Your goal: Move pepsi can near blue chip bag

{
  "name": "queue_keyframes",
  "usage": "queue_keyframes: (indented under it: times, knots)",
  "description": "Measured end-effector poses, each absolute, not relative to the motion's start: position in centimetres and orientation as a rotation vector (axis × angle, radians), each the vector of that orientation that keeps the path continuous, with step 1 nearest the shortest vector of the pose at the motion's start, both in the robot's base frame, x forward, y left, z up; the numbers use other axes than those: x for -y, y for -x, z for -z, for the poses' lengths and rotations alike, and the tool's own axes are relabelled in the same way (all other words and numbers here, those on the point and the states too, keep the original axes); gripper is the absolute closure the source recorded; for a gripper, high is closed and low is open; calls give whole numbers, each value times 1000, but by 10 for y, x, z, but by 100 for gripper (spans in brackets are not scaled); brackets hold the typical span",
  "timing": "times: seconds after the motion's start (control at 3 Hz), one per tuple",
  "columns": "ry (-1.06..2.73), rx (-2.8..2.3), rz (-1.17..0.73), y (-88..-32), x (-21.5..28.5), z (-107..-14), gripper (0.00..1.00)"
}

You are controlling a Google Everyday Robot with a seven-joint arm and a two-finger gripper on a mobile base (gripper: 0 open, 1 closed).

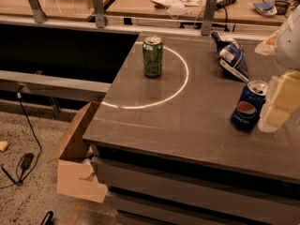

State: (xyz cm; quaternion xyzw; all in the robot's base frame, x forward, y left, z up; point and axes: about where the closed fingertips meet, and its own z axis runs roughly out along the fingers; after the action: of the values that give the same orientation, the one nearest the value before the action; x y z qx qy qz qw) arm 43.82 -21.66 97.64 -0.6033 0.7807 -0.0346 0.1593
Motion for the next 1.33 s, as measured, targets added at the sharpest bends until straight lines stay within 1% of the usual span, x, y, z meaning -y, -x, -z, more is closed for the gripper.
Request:
queue_keyframes:
  times: [0.67,1.0,1.33]
  knots:
    - [1701,-2236,87,-438,218,-975,0]
    - [1433,-2287,-27,-438,240,-957,0]
    - [1167,-2282,-92,-445,270,-939,0]
